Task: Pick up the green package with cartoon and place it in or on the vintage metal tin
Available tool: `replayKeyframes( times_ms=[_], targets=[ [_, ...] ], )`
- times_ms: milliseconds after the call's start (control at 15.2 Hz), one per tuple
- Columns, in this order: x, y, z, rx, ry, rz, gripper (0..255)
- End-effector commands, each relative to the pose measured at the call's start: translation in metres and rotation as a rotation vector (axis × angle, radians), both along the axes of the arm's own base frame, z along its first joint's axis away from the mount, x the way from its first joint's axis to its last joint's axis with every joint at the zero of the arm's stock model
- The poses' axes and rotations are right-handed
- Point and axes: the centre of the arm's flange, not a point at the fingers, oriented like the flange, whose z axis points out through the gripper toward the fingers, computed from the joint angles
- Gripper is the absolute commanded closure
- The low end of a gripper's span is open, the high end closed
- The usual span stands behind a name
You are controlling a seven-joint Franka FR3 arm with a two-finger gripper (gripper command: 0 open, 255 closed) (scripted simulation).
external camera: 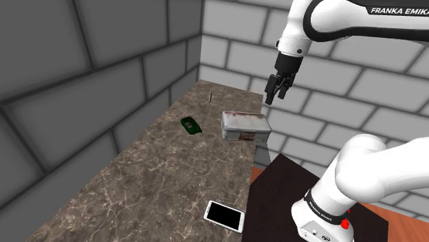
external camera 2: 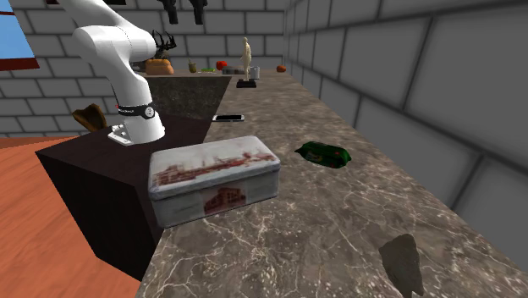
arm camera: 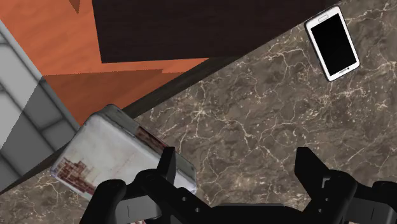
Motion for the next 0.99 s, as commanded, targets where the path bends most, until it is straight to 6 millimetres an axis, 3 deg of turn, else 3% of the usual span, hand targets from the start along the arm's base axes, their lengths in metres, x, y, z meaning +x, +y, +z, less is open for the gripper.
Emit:
replayKeyframes(
  times_ms=[0,924],
  targets=[
    [0.000,0.000,0.000,0.000,0.000,0.000,0],
    [0.071,0.032,-0.151,-0.068,-0.239,0.082,0]
  ],
)
